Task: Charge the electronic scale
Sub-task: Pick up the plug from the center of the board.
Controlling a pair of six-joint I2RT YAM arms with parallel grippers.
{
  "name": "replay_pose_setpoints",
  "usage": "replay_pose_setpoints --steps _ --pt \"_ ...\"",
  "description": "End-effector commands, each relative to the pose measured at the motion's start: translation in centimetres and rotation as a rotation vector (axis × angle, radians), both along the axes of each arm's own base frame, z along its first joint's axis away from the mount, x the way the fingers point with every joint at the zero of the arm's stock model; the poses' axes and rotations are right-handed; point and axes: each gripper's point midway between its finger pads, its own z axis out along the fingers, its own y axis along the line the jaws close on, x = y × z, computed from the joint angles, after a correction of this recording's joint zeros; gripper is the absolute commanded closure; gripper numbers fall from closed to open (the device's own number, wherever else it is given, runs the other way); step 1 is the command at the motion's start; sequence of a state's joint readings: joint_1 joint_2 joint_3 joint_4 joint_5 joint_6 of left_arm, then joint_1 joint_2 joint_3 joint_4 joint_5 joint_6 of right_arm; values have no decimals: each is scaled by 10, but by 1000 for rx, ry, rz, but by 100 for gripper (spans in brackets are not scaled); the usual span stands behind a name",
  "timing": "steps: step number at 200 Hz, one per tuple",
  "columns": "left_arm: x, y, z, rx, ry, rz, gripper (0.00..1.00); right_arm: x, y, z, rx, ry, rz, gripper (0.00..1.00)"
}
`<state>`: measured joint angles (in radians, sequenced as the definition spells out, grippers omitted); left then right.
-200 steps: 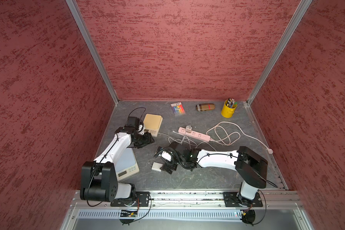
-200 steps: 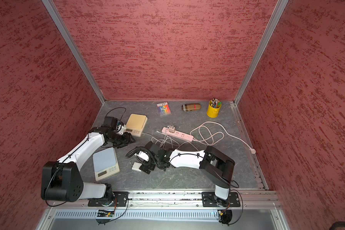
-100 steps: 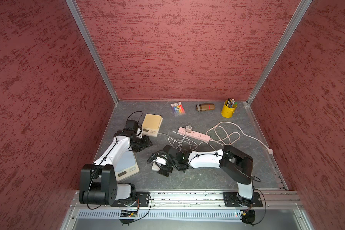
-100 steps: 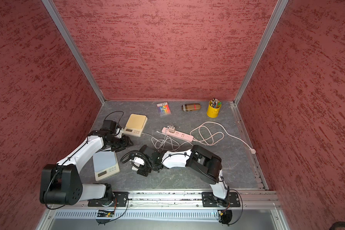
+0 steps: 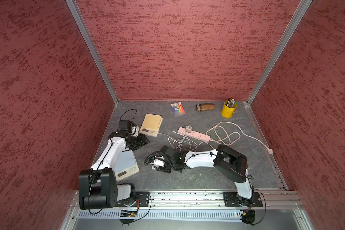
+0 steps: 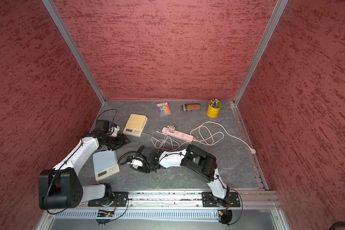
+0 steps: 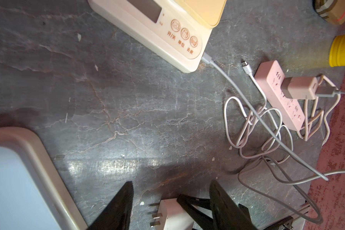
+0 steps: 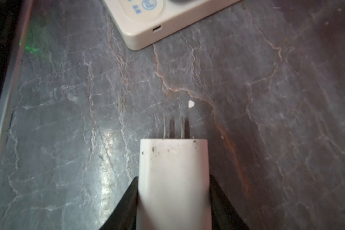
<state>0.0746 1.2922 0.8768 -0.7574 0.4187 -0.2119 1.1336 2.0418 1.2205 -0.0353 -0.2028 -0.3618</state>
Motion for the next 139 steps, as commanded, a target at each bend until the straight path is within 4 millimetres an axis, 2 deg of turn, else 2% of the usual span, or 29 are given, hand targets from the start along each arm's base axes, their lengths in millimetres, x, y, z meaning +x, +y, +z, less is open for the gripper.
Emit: replay_pose_setpoints --steps 1,42,84,114,139 --pt "8 -1 16 -21 -100 -33 38 -7 -10 -3 -31 -5 28 69" --pt "15 -11 50 -73 -292 -112 38 -3 -19 16 -4 2 13 70" --pt "9 -37 90 -202 -506 -257 42 20 -45 70 94 30 -75 73" --pt "11 -51 94 -344 -428 -220 46 46 -71 102 135 -27 -178 73" --pt "3 -88 89 -456 -340 -286 45 72 -88 115 148 -41 -289 73"
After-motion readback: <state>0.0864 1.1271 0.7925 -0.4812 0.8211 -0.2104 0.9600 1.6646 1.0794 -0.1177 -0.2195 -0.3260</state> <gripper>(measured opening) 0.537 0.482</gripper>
